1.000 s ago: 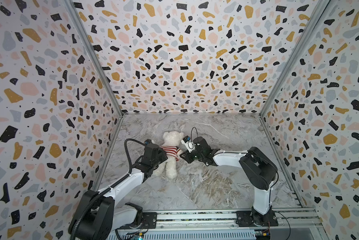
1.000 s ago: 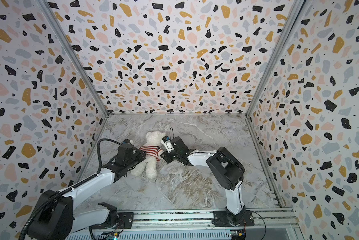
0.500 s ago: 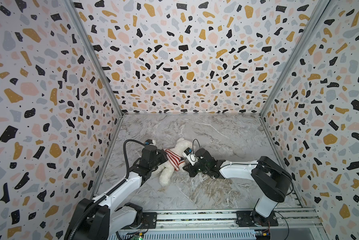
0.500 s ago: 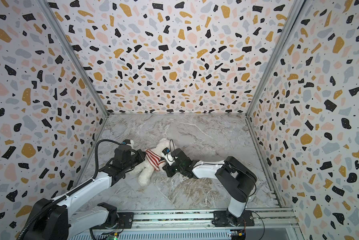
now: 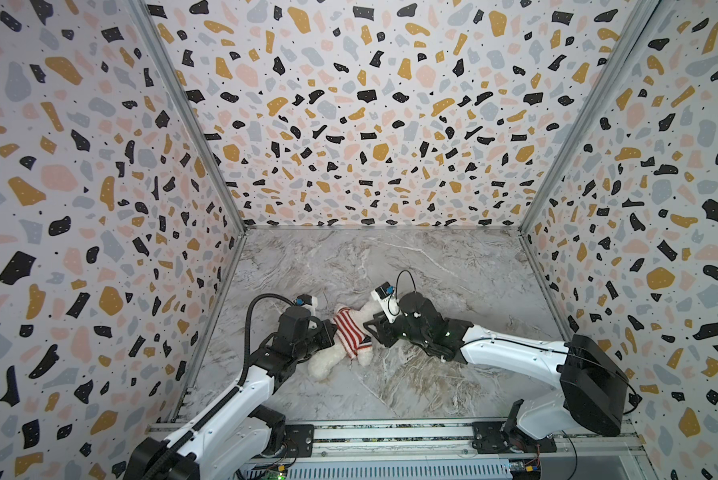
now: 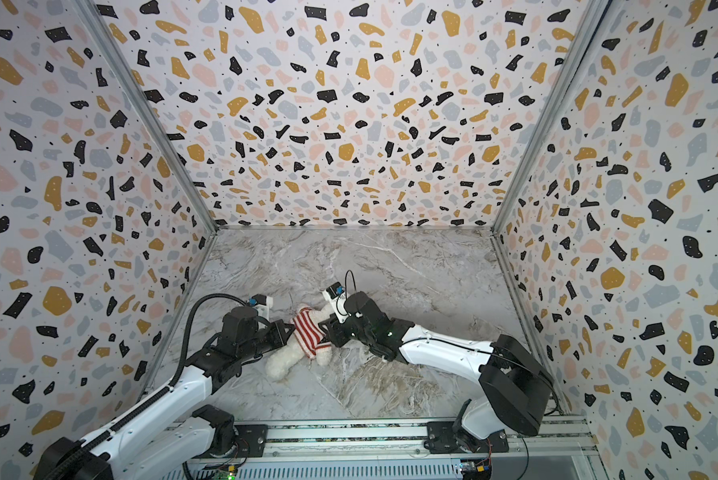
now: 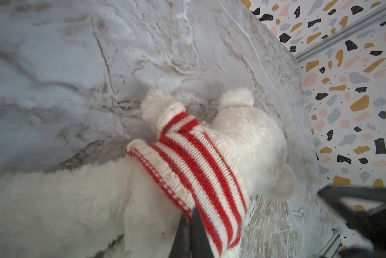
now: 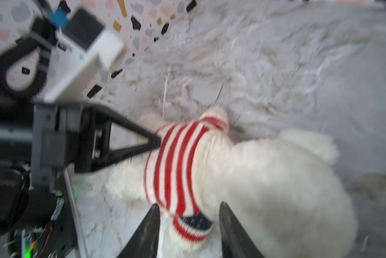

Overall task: Dress the teddy bear
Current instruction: 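Roll the bear onto its side with both grippers, turning its back upward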

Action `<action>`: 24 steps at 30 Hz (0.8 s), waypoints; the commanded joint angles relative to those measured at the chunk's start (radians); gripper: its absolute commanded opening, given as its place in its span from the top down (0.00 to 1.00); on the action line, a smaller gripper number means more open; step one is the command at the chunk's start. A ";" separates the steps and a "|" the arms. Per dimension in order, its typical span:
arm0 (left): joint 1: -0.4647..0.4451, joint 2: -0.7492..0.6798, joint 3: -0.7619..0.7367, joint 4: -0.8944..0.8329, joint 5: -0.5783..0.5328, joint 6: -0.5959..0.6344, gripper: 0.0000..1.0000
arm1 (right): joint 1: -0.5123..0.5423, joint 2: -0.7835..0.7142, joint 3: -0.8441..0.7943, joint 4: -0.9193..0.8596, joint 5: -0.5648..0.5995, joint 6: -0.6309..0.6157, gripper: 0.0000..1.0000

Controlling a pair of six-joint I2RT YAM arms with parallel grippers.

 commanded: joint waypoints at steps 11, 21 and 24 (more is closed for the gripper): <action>-0.050 -0.098 -0.108 -0.054 -0.054 -0.047 1.00 | -0.063 0.246 0.104 -0.040 -0.017 -0.099 0.65; -0.050 -0.197 -0.119 -0.165 -0.078 -0.043 1.00 | -0.094 0.294 0.026 0.012 -0.005 -0.090 0.68; -0.051 -0.223 -0.103 -0.198 -0.096 -0.051 1.00 | -0.100 0.305 0.021 0.015 -0.006 -0.089 0.69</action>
